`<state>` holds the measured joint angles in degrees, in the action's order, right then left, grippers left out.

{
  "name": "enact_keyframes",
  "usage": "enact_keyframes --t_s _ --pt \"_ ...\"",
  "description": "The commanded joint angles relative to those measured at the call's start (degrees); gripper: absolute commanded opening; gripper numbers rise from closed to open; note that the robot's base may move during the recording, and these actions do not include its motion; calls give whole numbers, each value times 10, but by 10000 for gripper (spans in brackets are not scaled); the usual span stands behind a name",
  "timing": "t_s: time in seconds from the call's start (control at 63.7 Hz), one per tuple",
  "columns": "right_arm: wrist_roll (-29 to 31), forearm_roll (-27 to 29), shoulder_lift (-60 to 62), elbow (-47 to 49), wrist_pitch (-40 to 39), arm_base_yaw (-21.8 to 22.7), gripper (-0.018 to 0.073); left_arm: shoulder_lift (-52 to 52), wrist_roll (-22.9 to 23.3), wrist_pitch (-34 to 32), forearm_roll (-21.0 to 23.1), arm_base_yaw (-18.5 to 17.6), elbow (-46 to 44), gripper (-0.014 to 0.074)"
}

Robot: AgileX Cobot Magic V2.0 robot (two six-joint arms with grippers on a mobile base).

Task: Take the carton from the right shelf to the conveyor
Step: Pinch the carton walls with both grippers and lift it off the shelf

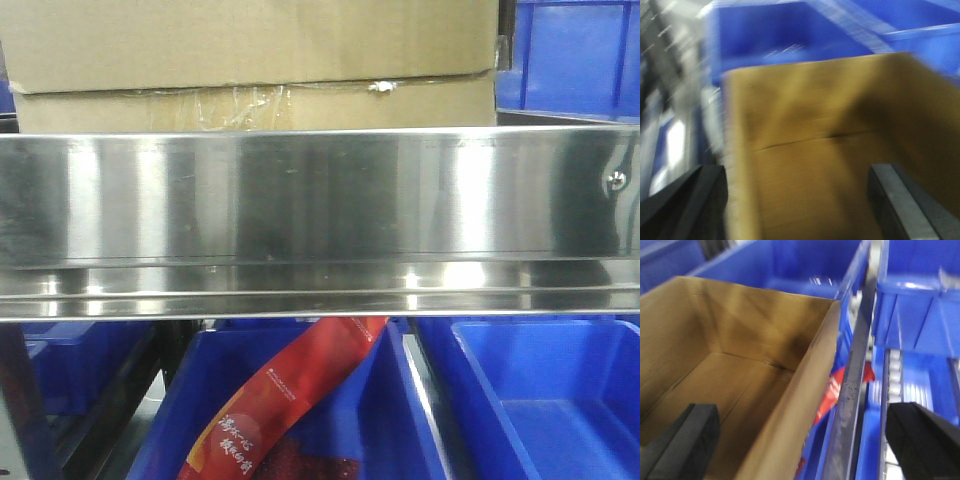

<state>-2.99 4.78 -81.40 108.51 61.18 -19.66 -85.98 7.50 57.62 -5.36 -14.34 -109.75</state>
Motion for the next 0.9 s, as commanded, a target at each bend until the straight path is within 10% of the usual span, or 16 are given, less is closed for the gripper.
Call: enact_keyframes --t_s 0.0,0.675,0.88 --pt "-9 -9 -58 67 35 -2 559 -36 6 30 -1 16 -36 476" --pt "-10 -11 -272 177 81 -3 548 -160 6 37 8 50 -52 475" --pt "-10 -11 -280 177 87 -3 204 -169 6 45 6 50 -52 314"
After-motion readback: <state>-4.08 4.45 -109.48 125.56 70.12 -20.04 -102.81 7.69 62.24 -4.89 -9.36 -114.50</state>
